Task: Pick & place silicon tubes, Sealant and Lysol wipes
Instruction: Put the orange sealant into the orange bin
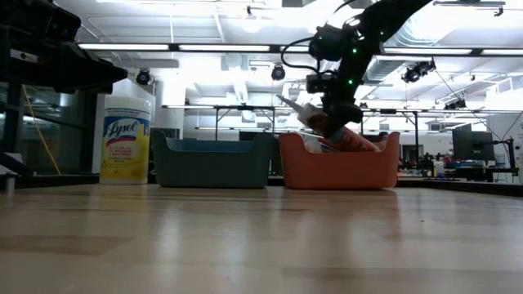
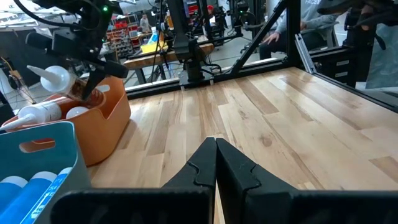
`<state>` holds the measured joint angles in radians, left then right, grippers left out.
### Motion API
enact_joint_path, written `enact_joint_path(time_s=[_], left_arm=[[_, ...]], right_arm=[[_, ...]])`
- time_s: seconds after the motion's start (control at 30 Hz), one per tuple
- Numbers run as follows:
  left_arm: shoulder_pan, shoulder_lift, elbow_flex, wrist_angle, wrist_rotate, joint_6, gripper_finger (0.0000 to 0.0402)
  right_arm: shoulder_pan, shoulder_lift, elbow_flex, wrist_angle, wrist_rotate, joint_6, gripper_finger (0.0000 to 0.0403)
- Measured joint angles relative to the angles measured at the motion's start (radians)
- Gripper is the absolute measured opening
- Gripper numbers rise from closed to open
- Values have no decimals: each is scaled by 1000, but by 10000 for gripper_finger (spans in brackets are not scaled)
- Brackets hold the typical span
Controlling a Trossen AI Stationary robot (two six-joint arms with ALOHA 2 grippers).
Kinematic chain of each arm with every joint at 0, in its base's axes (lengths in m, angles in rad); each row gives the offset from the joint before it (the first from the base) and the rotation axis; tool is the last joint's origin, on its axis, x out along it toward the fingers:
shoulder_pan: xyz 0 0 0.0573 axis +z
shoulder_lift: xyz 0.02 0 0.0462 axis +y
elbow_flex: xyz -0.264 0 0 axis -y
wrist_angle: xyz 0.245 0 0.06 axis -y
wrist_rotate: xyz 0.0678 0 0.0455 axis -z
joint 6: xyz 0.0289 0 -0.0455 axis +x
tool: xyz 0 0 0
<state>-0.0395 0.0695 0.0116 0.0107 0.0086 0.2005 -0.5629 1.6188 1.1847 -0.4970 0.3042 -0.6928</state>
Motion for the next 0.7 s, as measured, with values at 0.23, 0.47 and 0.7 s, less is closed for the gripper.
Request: enact_joint_path(time_s=[0.23,0.47,0.7], left_arm=[[0,0,0,0,0,0,0],[0,0,0,0,0,0,0],[0,0,0,0,0,0,0]], right_arm=[[0,-4,0,-8,40,6,246],[3,-25,0,-14,94,27,247],[5,-25,-23,-46,40,74,248]])
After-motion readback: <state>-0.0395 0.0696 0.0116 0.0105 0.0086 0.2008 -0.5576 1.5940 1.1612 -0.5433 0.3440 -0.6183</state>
